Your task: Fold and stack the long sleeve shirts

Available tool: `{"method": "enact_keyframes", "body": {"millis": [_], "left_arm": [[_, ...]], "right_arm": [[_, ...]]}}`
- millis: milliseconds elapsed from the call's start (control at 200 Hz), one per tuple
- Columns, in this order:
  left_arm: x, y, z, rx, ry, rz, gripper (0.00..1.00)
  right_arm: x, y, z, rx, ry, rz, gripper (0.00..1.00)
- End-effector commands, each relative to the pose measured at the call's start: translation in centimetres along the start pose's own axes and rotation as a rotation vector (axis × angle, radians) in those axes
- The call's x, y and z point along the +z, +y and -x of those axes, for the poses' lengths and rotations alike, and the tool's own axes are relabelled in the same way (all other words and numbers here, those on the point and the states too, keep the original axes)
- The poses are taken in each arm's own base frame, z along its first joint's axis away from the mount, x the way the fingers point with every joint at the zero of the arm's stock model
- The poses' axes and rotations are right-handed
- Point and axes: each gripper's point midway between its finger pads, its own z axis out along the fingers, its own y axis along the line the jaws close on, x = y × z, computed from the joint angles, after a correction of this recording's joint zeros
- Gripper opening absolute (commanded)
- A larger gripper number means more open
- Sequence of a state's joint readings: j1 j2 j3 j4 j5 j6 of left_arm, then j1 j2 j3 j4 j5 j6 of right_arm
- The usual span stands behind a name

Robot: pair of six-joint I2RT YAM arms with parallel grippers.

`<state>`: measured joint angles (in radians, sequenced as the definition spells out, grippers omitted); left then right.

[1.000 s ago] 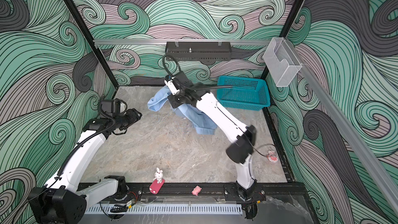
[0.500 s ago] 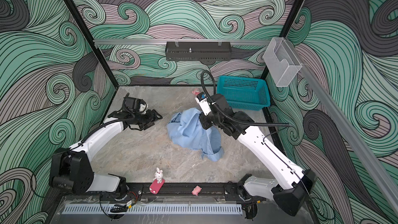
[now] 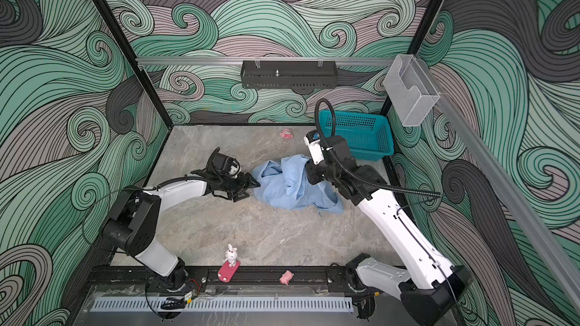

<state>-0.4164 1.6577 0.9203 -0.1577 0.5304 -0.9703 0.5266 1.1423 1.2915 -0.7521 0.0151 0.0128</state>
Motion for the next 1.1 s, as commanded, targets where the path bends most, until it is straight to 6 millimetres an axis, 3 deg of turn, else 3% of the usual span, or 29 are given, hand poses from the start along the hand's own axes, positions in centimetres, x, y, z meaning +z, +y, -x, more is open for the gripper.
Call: {"method": "enact_keyframes", "body": {"millis": [0, 140, 190, 330, 445, 565, 680, 901, 1096], "left_arm": [[1.0, -2.4, 1.4, -0.003, -0.029, -0.088, 0.68], [1.7, -3.8, 2.8, 0.007, -0.048, -0.132, 0.46], [1.7, -4.1, 3.0, 0.012, -0.052, -0.137, 0.44], [0.1, -3.2, 3.4, -0.022, -0.106, -0.135, 0.63], [-0.8, -1.9, 3.4, -0.102, -0.116, -0.127, 0.74], [-0.7, -2.8, 4.1, -0.222, -0.081, -0.201, 0.86], [0.1, -4.1, 4.5, -0.351, -0.011, -0.241, 0.87], [1.5, -7.0, 5.5, -0.474, 0.056, -0.357, 0.73], [3.1, -6.5, 5.6, -0.523, 0.089, -0.351, 0.52]], "right_arm": [[-2.1, -0.4, 2.4, 0.025, -0.094, -0.004, 0.0], [-2.9, -0.5, 2.7, 0.033, -0.115, -0.001, 0.0], [-3.2, -0.6, 2.8, 0.034, -0.122, -0.004, 0.0], [-4.1, -1.0, 2.8, 0.035, -0.132, -0.015, 0.0], [-4.6, -1.1, 2.7, 0.031, -0.142, -0.016, 0.0], [-4.7, -1.1, 2.6, 0.028, -0.138, -0.011, 0.0], [-4.9, -1.1, 2.4, 0.028, -0.134, -0.012, 0.0], [-5.1, -1.2, 2.1, 0.027, -0.13, -0.018, 0.0], [-5.0, -1.2, 1.8, 0.026, -0.12, -0.019, 0.0]]}}
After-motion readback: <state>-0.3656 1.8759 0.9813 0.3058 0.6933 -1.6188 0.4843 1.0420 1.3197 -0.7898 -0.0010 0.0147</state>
